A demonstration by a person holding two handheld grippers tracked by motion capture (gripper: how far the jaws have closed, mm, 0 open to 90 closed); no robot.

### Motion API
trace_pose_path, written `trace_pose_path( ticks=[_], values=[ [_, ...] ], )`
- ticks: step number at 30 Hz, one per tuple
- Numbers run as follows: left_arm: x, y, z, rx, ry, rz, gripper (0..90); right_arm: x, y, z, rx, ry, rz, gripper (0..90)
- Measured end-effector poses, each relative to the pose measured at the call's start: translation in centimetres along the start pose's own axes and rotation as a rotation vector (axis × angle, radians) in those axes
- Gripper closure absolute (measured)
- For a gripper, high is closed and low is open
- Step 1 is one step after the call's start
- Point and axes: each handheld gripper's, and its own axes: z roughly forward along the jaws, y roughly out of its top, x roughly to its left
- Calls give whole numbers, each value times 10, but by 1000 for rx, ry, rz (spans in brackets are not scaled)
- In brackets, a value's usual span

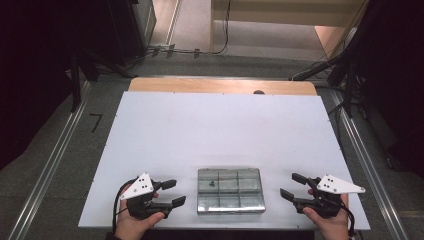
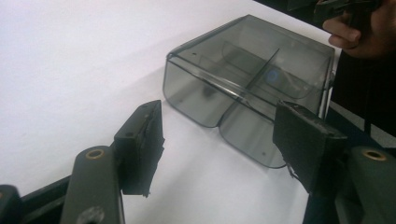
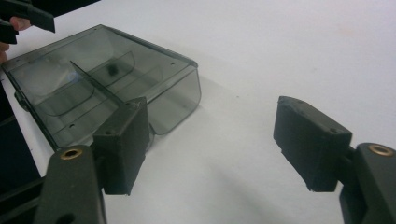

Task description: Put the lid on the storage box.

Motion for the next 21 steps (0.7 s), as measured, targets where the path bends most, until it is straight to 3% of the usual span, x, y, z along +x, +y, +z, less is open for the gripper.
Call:
trace_pose_path(
  ticks=[21],
  values=[
    [31,-4,-30,-45,87,-33,51,-40,-9,-19,-21,-50,78,97]
  ],
)
